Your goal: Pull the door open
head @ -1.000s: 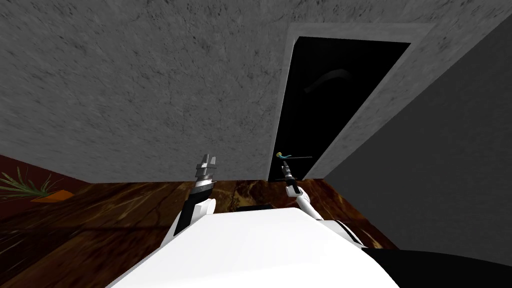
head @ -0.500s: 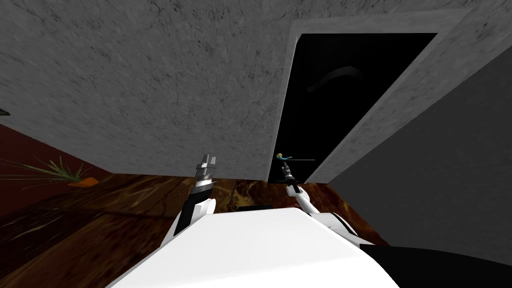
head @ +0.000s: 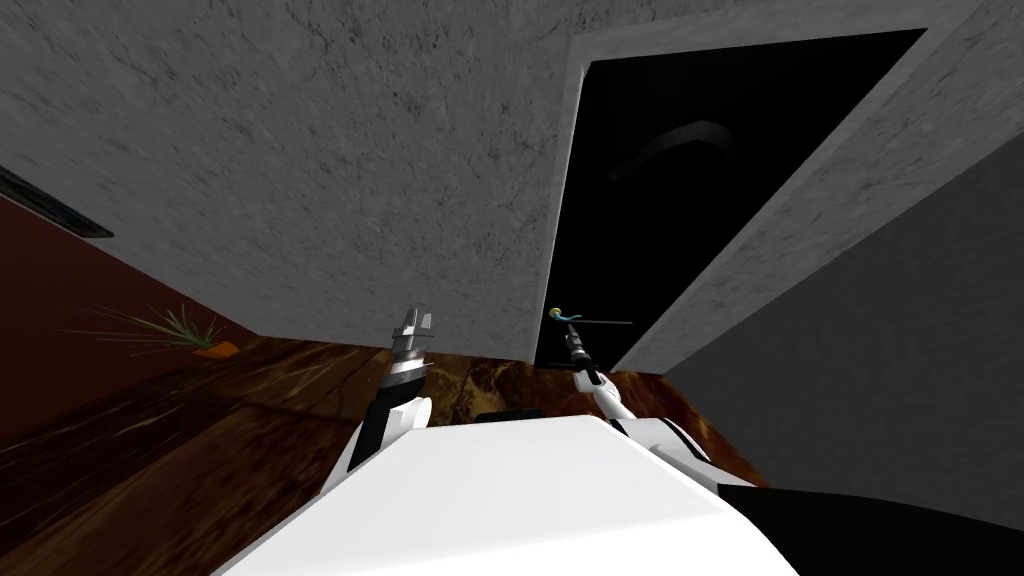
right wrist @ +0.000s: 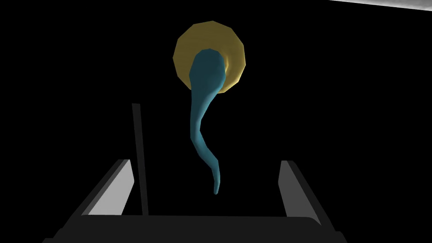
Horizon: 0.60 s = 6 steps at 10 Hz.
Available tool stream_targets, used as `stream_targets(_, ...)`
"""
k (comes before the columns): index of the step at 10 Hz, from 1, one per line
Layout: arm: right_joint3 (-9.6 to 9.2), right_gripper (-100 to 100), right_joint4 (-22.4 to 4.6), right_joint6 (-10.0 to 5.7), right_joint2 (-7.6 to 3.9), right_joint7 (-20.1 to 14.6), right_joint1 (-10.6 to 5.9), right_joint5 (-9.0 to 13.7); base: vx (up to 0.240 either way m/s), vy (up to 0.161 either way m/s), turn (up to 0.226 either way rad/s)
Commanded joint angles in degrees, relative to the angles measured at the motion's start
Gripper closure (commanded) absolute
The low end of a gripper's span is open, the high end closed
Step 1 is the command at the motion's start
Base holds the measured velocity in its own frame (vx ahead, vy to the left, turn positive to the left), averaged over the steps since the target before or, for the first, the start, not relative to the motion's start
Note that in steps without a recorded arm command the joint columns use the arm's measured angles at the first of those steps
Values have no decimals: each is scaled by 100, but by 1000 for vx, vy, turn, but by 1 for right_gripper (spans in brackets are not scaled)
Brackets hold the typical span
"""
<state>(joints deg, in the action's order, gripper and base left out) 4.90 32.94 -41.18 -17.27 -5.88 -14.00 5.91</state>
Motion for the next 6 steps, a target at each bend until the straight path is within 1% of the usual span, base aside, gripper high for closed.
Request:
stream_targets(1, 0, -100, 0, 0, 0, 0, 0, 0, -2, -25, 7)
stream_targets(2, 46, -100, -56, -58, -80, -58, 44, 34, 125, 6, 110)
stream_targets(3, 62, -100, -70, -75, -108, -77, 62, 45, 197, -7, 119)
stream_targets(5, 135, -100, -133, -153, -232, -166, 143, 99, 189, -20, 130)
stream_targets(6, 135, -100, -133, -153, -232, -166, 143, 99, 117, -23, 38)
